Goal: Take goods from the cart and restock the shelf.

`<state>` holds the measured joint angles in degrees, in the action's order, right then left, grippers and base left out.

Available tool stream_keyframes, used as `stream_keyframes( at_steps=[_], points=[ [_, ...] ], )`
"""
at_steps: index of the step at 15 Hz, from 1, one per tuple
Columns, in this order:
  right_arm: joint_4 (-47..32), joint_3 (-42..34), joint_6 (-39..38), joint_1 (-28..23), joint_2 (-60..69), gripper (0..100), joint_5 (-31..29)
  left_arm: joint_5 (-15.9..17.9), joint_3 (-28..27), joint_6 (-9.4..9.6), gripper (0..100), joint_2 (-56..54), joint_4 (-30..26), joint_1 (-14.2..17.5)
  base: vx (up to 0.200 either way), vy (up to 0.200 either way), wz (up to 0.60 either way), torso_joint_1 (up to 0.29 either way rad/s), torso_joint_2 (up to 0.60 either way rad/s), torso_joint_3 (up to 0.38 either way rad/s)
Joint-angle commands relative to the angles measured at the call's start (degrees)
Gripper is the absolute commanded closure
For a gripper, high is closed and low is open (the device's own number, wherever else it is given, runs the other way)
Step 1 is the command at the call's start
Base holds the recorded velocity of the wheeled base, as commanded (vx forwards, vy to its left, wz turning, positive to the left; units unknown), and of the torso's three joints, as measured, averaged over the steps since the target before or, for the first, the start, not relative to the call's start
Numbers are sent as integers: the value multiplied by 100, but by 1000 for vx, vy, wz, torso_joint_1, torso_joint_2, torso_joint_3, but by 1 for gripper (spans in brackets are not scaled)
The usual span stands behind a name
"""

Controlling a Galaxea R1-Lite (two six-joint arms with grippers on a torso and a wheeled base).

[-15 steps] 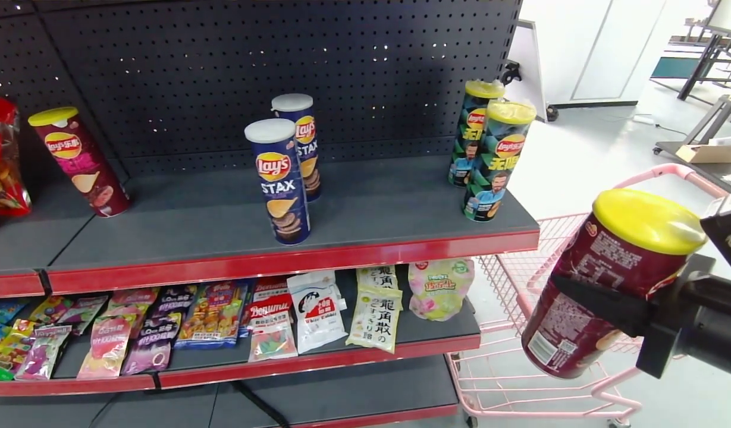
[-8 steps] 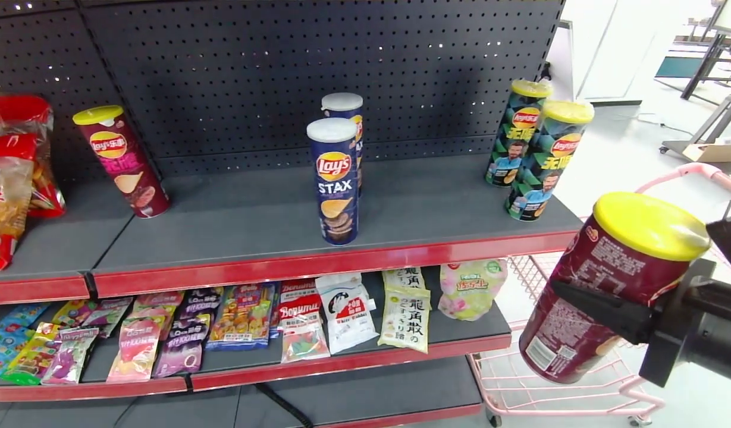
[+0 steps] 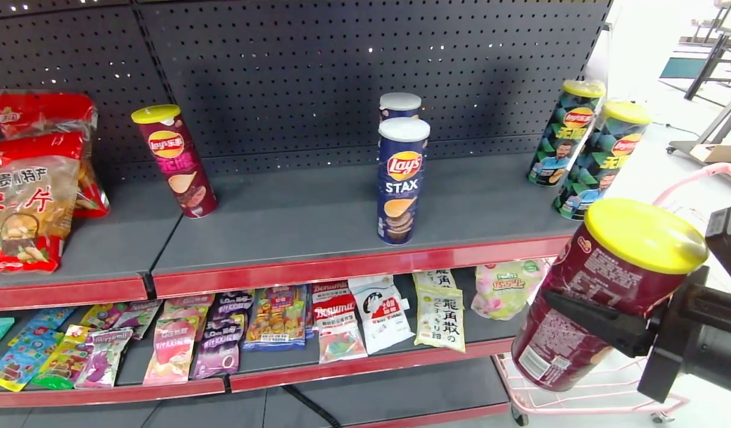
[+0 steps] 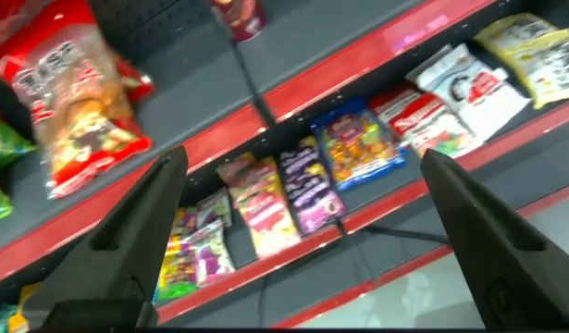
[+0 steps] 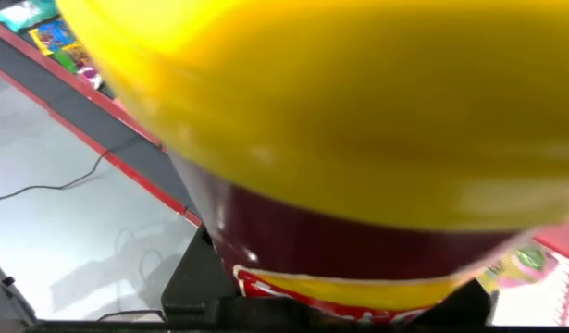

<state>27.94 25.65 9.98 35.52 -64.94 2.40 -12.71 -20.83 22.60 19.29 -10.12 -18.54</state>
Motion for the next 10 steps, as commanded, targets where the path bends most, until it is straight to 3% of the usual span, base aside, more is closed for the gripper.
stream_keyframes(
  at_steps=[1,10],
  points=[
    [1,-16,4,157,-19,100,-3,-3,0,51,0,-48,1,0,0,200,0,7,7,2],
    [1,-139,223,288,-19,100,6,-3,-8,95,0,-92,1,0,0,200,0,2,1,3]
  ],
)
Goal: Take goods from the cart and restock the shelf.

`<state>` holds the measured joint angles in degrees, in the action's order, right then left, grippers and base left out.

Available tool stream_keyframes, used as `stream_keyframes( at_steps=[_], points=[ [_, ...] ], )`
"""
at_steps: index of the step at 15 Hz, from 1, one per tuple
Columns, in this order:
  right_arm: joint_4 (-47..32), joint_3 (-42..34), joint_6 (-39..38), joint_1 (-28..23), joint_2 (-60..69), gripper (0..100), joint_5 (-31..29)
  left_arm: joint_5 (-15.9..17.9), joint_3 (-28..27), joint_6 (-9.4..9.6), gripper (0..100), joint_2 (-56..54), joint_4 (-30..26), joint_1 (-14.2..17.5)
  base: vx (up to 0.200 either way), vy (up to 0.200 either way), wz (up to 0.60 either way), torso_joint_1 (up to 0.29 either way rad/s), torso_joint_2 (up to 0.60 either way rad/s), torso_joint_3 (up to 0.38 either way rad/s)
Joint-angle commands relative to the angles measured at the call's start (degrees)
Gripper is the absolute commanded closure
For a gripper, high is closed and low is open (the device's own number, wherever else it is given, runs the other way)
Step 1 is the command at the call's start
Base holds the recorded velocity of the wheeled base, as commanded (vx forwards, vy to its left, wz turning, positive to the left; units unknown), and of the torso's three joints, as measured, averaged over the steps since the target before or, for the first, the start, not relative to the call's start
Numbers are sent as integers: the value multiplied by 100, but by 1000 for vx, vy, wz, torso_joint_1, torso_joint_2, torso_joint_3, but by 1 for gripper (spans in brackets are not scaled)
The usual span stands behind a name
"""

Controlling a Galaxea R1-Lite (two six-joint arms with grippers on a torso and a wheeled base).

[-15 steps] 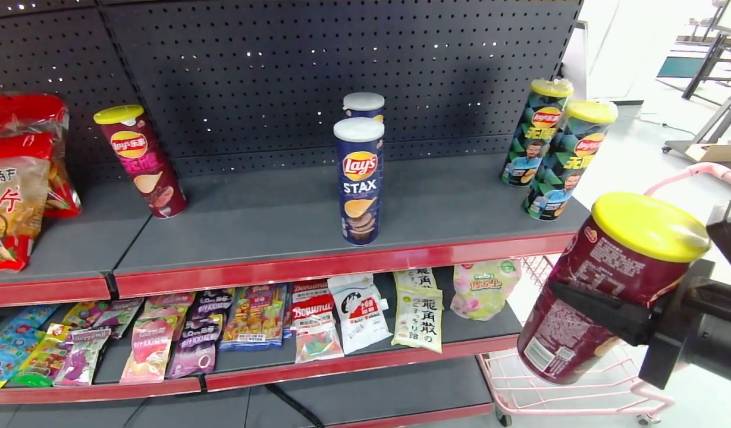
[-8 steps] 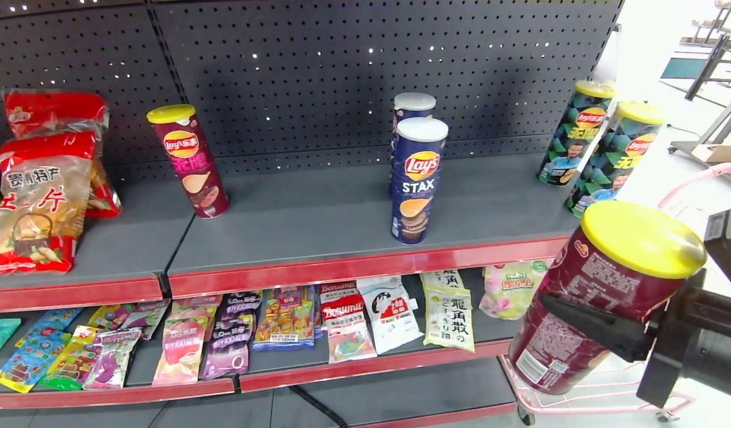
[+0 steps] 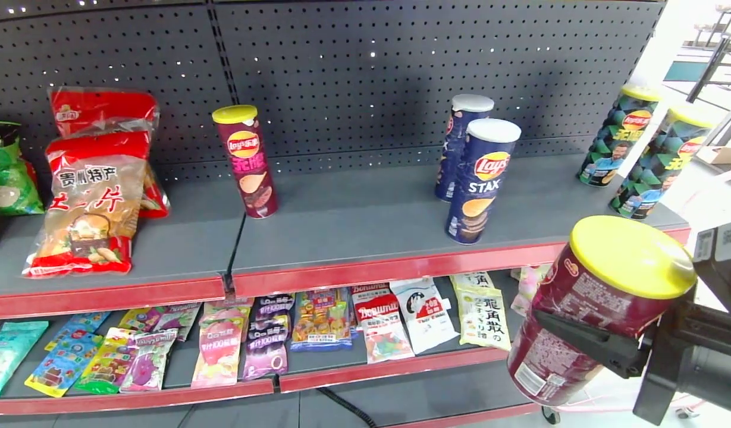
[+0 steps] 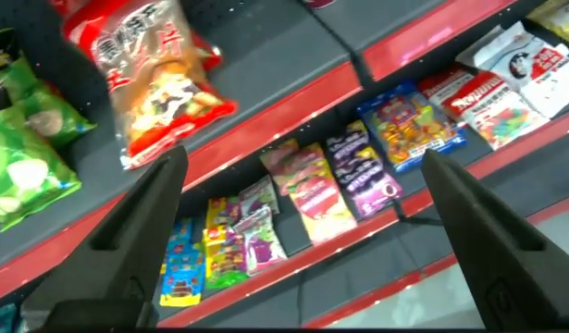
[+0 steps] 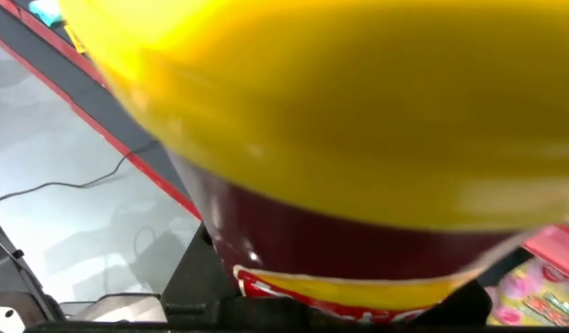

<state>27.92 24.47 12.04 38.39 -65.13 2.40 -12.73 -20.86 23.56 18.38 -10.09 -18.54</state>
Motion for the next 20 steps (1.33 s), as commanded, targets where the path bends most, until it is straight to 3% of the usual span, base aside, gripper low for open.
stream_keyframes(
  at_steps=[1,8,10,14,20],
  points=[
    [3,-3,8,2,-17,100,6,-11,-6,-1,0,-1,-1,0,0,200,0,-7,2,-2],
    [-6,-21,17,2,18,100,6,-2,-6,78,0,-45,7,0,0,200,0,3,1,-1],
    [3,-21,17,2,18,100,-29,7,-6,87,0,-89,16,-9,0,0,0,0,0,0],
    [3,-30,88,2,10,100,-29,7,-6,175,0,-151,16,0,0,0,600,5,4,-1],
    [3,-74,105,-7,36,100,-38,7,-6,245,0,-151,7,0,0,0,0,0,0,0]
  ],
)
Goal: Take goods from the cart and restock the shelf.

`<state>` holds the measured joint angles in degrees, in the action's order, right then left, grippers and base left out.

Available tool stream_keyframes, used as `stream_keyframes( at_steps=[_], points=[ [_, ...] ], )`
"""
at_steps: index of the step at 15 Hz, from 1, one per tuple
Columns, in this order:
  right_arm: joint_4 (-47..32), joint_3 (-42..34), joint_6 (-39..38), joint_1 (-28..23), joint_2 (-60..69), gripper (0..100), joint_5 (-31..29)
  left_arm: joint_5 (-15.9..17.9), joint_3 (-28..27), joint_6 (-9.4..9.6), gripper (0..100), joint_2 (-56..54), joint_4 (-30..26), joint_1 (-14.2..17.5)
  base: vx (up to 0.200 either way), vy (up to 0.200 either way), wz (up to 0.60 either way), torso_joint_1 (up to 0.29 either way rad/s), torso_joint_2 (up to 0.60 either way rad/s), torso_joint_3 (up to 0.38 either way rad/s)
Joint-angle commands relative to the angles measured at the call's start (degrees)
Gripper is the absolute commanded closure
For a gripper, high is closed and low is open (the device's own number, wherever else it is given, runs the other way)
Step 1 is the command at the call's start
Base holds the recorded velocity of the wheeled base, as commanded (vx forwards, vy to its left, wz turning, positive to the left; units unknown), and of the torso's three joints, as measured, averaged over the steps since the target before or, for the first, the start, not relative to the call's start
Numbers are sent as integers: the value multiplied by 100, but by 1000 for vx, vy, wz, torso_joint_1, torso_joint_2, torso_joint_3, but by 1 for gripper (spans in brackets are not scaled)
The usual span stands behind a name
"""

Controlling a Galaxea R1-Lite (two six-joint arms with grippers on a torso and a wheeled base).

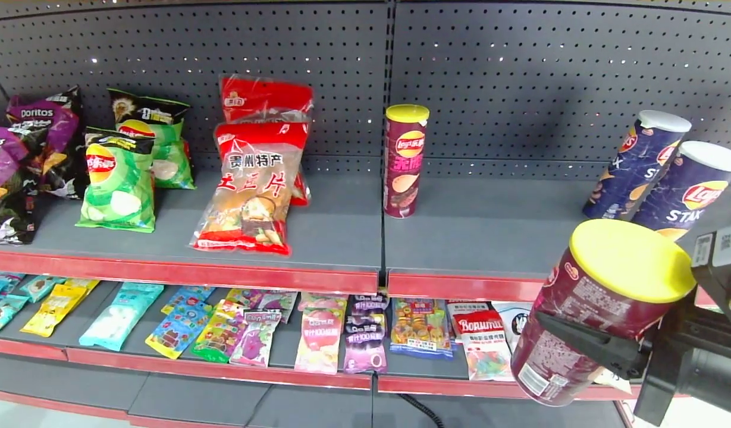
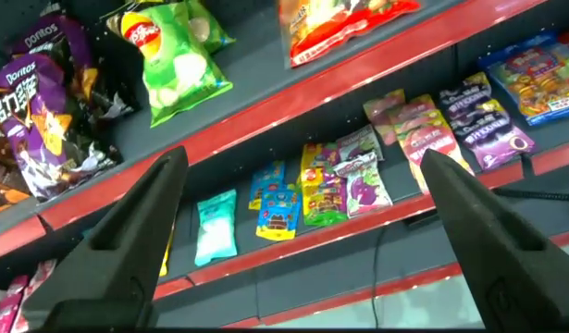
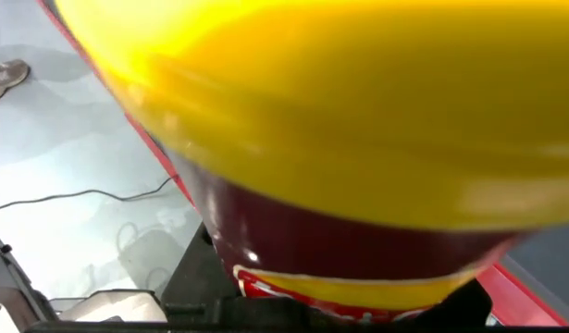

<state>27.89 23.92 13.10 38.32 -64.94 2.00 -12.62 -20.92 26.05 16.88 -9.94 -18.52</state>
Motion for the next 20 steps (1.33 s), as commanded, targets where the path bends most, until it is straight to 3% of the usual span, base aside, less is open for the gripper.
stream_keyframes(
  at_steps=[1,7,9,15,20],
  points=[
    [15,-63,-1,1,16,100,-7,-4,9,-4,0,-1,0,-3,0,0,0,0,0,0],
    [15,-71,-98,-8,69,100,46,-4,-35,-4,0,25,0,-12,0,0,0,0,0,0],
    [6,-159,-265,-8,43,100,55,-4,-44,119,0,52,-8,-12,0,0,0,0,0,0],
    [6,-168,-291,1,87,100,55,-4,-61,146,0,52,-8,-3,0,0,0,0,0,0],
    [6,-133,-282,1,78,100,90,-4,-70,155,0,61,-8,-3,0,0,-240,1,3,3]
  ],
)
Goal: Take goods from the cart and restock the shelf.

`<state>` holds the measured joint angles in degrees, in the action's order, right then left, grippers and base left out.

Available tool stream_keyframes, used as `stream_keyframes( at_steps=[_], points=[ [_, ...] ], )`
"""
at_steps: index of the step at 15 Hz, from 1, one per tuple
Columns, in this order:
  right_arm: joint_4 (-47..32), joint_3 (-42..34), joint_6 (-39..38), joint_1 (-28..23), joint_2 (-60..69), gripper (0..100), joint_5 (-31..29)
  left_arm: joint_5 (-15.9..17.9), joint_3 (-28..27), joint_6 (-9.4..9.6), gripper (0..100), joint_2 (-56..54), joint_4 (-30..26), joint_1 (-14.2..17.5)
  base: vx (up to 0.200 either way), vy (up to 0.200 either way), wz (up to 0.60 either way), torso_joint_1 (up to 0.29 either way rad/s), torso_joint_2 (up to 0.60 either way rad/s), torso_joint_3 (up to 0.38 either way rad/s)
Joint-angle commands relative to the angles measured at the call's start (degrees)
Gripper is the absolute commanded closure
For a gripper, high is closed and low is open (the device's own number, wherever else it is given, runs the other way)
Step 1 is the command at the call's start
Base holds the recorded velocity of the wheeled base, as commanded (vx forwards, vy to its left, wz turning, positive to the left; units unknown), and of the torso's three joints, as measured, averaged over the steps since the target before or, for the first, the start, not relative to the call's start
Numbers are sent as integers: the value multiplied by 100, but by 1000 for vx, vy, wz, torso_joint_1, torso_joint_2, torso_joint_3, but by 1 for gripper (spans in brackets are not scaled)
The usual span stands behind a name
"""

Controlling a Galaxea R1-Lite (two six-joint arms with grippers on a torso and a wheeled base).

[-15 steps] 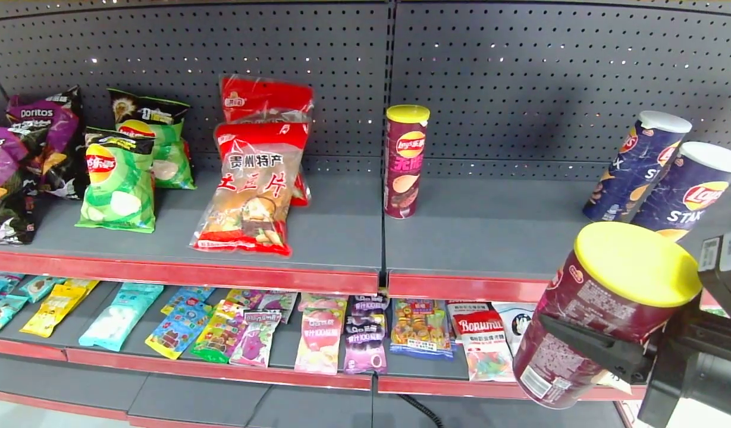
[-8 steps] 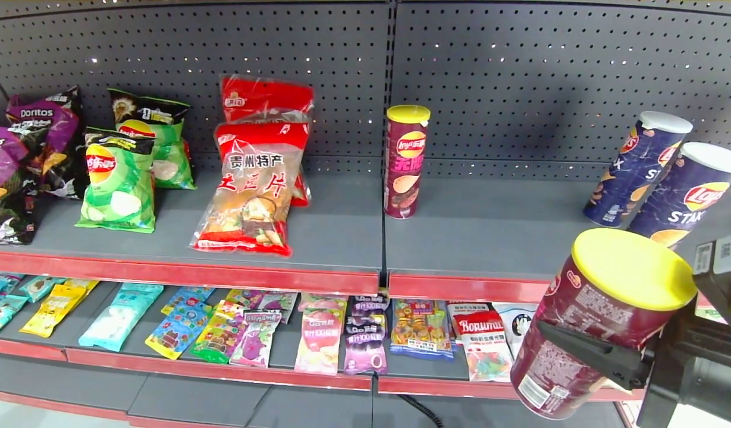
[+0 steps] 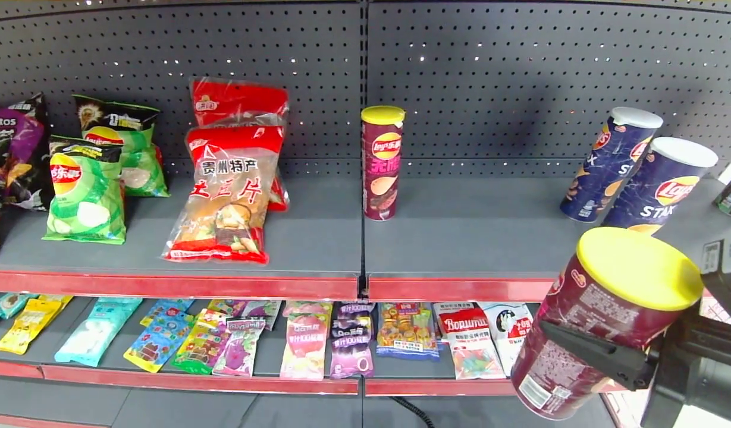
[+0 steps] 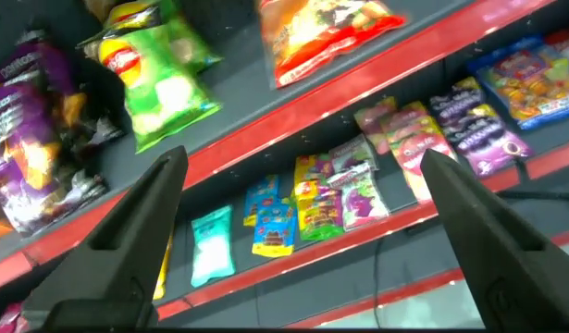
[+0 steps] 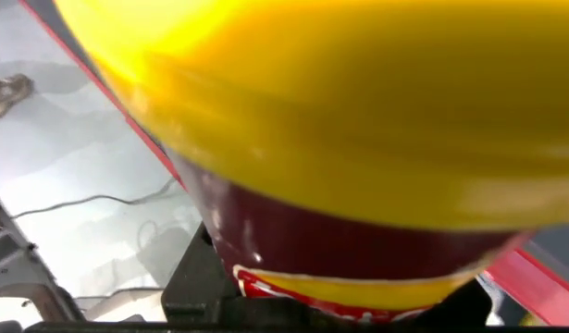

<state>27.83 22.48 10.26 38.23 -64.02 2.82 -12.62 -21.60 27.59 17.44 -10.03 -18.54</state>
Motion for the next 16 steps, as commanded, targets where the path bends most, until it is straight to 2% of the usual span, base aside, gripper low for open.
stream_keyframes(
  at_steps=[1,7,16],
  points=[
    [12,28,11,9,-14,100,8,-4,-2,1,0,5,1,0,0,0,0,0,0,0],
    [38,2,99,9,-14,100,-9,-13,-2,1,0,31,1,0,0,0,0,0,0,0],
    [38,37,55,9,74,100,149,5,-11,1,0,215,1,-9,200,0,0,3,2,2]
  ],
)
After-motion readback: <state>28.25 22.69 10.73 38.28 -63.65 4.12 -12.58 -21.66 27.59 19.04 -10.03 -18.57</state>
